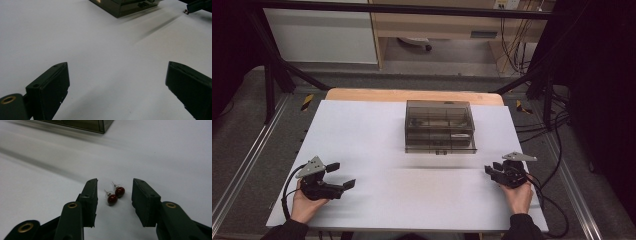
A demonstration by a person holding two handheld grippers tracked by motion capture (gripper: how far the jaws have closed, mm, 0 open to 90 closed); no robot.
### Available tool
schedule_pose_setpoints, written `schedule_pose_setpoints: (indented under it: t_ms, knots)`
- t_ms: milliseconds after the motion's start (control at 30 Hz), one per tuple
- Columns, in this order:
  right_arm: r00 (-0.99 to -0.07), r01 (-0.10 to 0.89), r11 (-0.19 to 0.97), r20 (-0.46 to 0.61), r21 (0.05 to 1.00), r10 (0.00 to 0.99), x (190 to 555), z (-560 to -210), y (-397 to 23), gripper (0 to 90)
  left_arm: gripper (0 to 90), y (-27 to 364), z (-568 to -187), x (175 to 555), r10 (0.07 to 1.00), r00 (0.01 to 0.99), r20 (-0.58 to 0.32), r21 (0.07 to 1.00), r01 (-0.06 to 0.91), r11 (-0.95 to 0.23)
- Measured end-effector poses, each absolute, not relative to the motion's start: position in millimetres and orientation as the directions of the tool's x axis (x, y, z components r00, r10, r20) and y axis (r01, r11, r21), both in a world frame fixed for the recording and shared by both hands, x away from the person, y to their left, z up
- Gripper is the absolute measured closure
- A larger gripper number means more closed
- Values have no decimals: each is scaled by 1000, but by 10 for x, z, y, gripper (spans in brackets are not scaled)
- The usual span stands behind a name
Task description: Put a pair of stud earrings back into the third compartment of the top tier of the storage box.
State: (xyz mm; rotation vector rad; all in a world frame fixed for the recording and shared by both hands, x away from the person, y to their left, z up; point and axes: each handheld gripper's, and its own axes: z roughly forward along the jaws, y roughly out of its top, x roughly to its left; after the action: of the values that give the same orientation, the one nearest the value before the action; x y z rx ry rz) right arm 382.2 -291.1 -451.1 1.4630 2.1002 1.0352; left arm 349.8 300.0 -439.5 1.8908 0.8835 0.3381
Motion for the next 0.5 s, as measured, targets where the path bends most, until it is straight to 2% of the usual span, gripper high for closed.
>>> schedule_pose_setpoints:
  t_ms: [500]
  knots:
    - [-382, 656, 198, 94, 728, 919, 3850, -4540, -2889, 693, 58, 3001, -4395, 3497, 703, 696, -143, 867, 430, -250]
